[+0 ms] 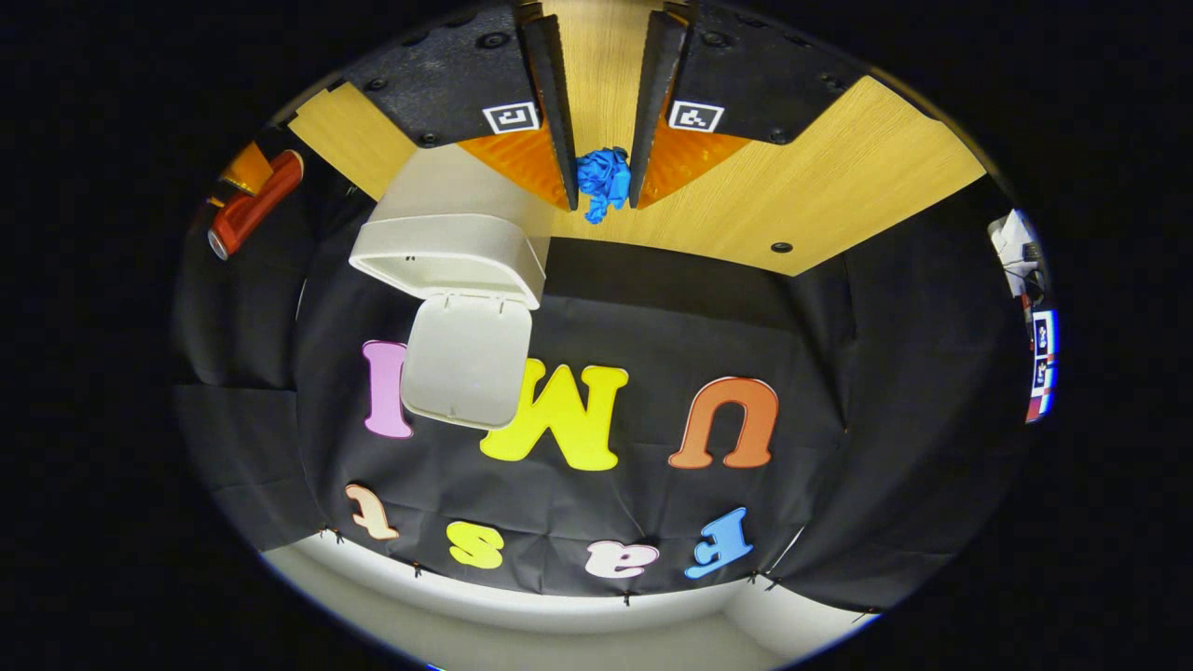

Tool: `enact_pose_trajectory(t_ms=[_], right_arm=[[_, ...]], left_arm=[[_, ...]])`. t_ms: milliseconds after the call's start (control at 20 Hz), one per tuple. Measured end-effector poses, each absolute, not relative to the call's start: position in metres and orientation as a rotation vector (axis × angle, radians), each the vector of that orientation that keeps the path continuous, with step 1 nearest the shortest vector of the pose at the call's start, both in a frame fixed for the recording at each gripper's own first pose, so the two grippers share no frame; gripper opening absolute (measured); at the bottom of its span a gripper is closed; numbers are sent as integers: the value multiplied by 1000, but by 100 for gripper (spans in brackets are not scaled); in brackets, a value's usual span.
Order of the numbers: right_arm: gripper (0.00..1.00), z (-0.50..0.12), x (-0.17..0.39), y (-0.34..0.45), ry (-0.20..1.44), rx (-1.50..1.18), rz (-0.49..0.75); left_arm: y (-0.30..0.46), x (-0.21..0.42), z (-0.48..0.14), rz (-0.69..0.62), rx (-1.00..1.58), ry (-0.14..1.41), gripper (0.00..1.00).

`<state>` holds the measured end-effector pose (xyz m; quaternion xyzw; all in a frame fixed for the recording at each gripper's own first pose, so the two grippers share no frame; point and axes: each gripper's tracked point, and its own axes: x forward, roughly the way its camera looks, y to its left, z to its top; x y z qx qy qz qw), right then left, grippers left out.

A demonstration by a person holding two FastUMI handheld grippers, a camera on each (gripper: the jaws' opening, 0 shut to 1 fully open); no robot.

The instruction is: Press the lid of the desktop garbage bin to open it, pick up the crumpled paper on the desktop and throw it into the bin, then pick up the pop can on the desktop and drop it into the bin, and finally close the garbage bin lid.

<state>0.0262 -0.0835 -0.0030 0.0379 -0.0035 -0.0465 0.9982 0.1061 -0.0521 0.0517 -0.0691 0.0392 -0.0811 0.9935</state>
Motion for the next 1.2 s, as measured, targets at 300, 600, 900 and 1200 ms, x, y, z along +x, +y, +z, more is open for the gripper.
enact_pose_trajectory(t_ms=[300, 600, 900, 1200], right_arm=[[72, -7, 26, -92, 0, 18, -129], [73, -19, 27, -93, 21, 9, -101], [72, -25, 30, -114, 51, 28, -104], [72, -24, 31, -117, 51, 42, -104]], left_arm=[[-86, 144, 102, -201, -107, 10, 36], [-162, 198, 129, -335, -104, -69, 36], [-216, 234, 114, -417, -131, -63, 36], [-227, 233, 90, -441, -110, 28, 60]])
